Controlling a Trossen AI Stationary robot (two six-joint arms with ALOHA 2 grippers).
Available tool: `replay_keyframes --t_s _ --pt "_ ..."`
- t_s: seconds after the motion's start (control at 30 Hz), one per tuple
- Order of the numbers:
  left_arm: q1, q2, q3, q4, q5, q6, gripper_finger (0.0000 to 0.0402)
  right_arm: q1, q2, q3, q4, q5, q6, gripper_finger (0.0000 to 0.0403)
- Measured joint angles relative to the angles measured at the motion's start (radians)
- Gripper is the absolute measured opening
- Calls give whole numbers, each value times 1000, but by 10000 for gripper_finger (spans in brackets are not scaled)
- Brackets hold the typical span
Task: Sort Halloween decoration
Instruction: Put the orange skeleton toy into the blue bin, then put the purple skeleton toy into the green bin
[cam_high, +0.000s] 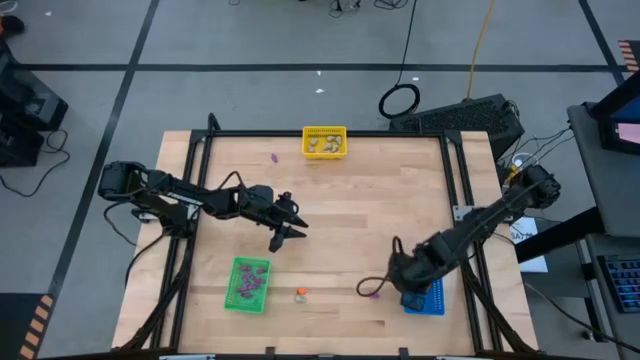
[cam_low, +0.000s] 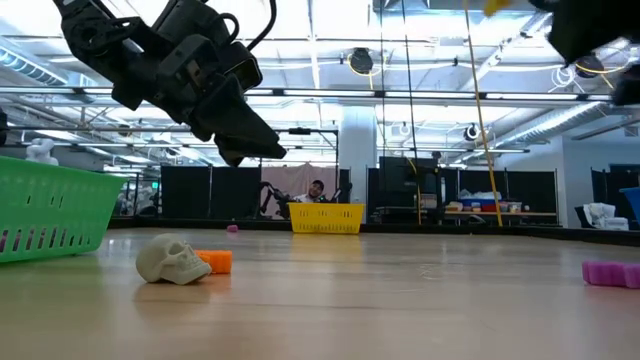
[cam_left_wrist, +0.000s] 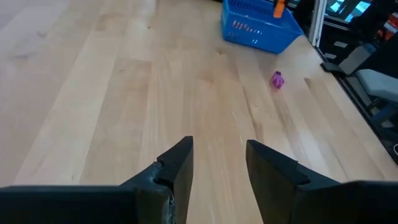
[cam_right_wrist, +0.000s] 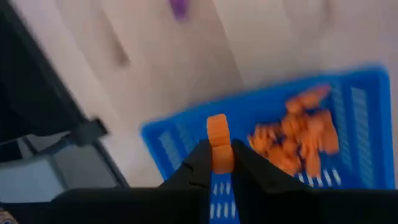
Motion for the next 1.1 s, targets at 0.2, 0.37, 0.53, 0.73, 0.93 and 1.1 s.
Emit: replay_keyframes --t_s 0.2,0.37,0.53,0.73,0.93,1.1 --pt "0 0 0 -2 -38 22 145 26 0 -102 -3 -27 81 22" --pt "0 0 0 -34 -65 23 145 26 -1 -123 -52 -14 90 42" --pt "0 0 0 -53 -96 30 145 26 -1 -48 -206 2 96 113" --pt "0 0 -25 12 -110 67 145 37 -1 99 -220 173 61 170" --pt "-2 -1 -61 83 -116 47 145 67 6 97 -78 305 53 168" --pt "-6 -1 -61 97 -116 56 145 78 82 84 95 327 -5 165"
